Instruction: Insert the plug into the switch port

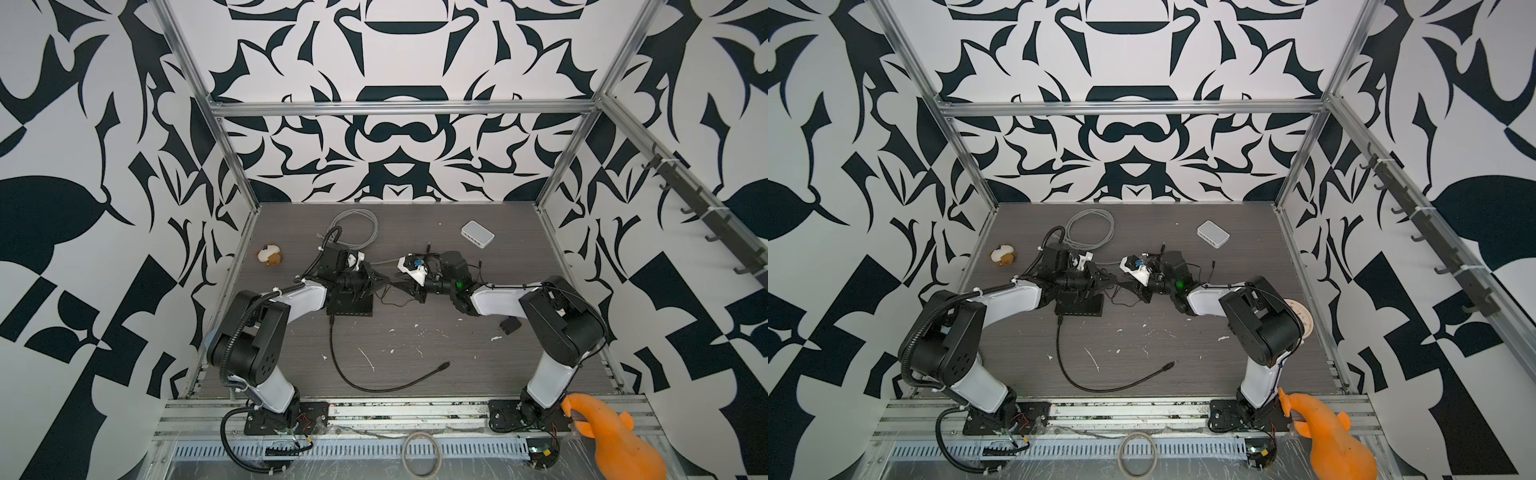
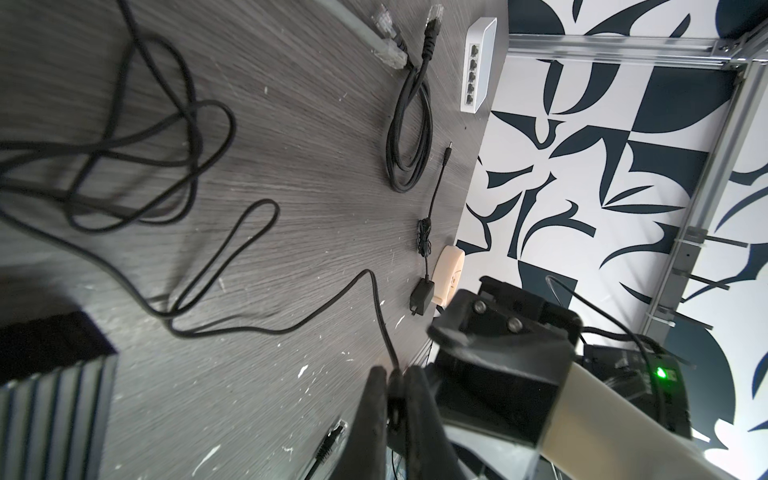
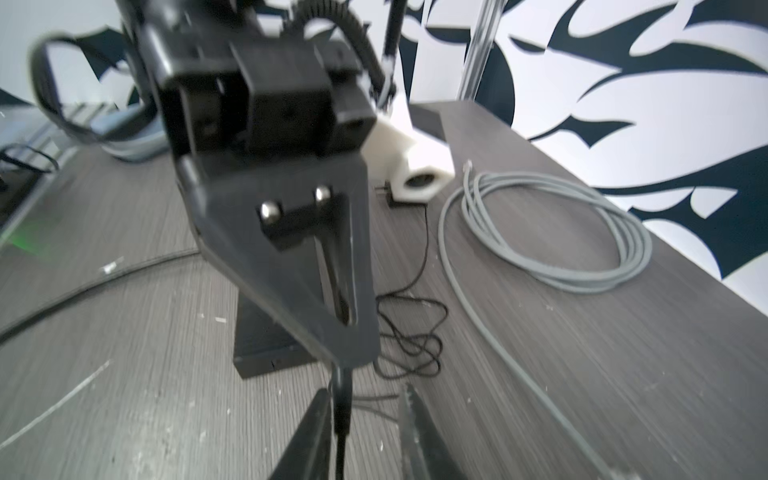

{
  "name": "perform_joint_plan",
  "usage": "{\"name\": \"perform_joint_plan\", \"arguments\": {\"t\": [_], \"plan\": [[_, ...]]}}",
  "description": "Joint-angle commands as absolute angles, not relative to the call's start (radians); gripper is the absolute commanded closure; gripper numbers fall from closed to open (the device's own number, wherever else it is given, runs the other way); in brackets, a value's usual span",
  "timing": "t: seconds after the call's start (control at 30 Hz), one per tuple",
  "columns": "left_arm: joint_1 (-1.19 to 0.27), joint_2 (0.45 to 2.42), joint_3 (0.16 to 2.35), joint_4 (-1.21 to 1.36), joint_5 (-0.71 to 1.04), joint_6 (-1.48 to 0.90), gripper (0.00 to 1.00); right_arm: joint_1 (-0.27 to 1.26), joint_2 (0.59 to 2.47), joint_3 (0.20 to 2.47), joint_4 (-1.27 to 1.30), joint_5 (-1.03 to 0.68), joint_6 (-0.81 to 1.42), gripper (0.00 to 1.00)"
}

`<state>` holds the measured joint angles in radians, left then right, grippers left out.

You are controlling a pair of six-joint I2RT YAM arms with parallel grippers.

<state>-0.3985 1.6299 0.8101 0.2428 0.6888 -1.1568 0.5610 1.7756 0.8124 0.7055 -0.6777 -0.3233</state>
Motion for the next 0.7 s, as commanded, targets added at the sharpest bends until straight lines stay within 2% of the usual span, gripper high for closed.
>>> {"name": "perform_joint_plan", "arguments": {"t": [0.0,0.17,0.43,0.67], "plan": [[-0.393,1.619,0.801,0.267,0.723,-1.173,0.94,0.566,1.783,0.805,0.822,-0.728,-0.304,0.72],[-0.392,1.614,0.800,0.272,0.739,-1.176,0.94,0.570,1.805,0.814,0.834,-0.770,-0.298,0.75],[-0.370,1.582,0.799,0.238,0.748,-1.162,0.94,0.565,1.808,0.802,0.813,-0.810,-0.315,0.70],[-0.364,1.569,0.795,0.231,0.770,-1.149,0.94,0.564,1.817,0.812,0.819,-0.798,-0.305,0.79]]}}
